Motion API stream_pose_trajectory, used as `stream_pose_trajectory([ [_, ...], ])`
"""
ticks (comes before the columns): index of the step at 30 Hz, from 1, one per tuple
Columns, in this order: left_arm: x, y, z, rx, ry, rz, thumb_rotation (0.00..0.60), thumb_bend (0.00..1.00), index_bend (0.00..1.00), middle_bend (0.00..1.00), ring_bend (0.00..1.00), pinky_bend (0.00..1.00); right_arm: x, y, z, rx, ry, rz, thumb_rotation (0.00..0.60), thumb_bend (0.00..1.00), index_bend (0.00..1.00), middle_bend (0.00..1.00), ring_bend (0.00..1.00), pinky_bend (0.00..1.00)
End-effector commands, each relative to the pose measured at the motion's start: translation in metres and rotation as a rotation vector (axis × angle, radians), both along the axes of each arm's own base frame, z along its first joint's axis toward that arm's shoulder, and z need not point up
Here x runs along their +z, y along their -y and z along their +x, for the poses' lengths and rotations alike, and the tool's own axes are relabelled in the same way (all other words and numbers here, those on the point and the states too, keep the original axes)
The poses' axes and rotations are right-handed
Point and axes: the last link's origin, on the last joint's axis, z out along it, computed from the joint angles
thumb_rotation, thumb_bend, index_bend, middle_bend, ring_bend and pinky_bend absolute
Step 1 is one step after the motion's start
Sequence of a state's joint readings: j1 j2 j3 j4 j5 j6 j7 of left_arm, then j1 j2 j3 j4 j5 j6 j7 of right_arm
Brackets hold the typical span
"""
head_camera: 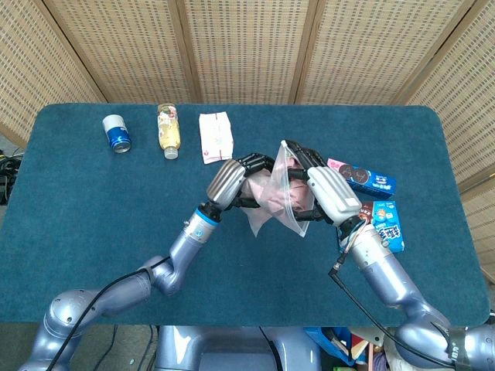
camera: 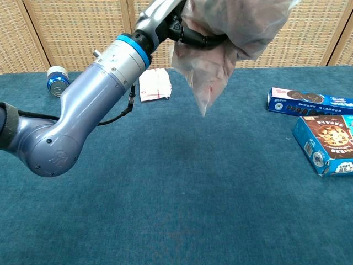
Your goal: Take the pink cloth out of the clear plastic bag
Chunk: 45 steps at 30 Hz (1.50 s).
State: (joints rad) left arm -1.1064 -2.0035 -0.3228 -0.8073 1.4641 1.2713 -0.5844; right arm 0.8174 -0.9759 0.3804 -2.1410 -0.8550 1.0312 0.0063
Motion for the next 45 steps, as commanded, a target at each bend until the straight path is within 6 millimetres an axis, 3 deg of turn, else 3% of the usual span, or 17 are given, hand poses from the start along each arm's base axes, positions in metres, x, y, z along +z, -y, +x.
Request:
stream_pose_trajectory([
  [1,0.0,0.0,-0.003,-0.003,-0.033,-0.001,0.6,0.49,0.2,0.08,0.09,0.29,0.0,0.0,-0.001,-0.004,0.009,-0.002,0.6,0.71,0.73,0.0,0.0,0.0],
  [7,0.004,-0.002,-0.011,0.014,-0.063,-0.005,0.6,0.49,0.08,0.0,0.0,0.16,0.002,0.0,-0.001,-0.005,0.028,-0.008,0.6,0.71,0.73,0.0,0.0,0.0],
  [16,0.015,-0.006,-0.027,0.037,-0.094,0.006,0.6,0.47,0.06,0.0,0.0,0.0,0.005,-0.001,0.001,-0.009,0.048,-0.012,0.6,0.71,0.73,0.0,0.0,0.0],
  [28,0.047,-0.014,-0.072,0.102,-0.157,0.011,0.6,0.47,0.06,0.0,0.0,0.0,0.007,0.0,-0.003,-0.018,0.041,-0.015,0.6,0.71,0.73,0.0,0.0,0.0],
  [33,0.06,-0.016,-0.088,0.122,-0.188,0.009,0.6,0.36,0.06,0.0,0.0,0.0,0.005,-0.003,-0.005,-0.007,0.033,-0.003,0.6,0.71,0.73,0.0,0.0,0.0],
  [36,0.065,-0.015,-0.096,0.124,-0.218,0.005,0.6,0.32,0.06,0.0,0.0,0.0,0.005,-0.003,-0.005,-0.006,0.044,0.001,0.6,0.71,0.73,0.0,0.0,0.0],
  [45,0.071,-0.016,-0.113,0.153,-0.294,-0.027,0.6,0.31,0.06,0.0,0.0,0.0,0.009,-0.004,-0.002,0.003,0.041,-0.002,0.6,0.71,0.73,0.0,0.0,0.0],
])
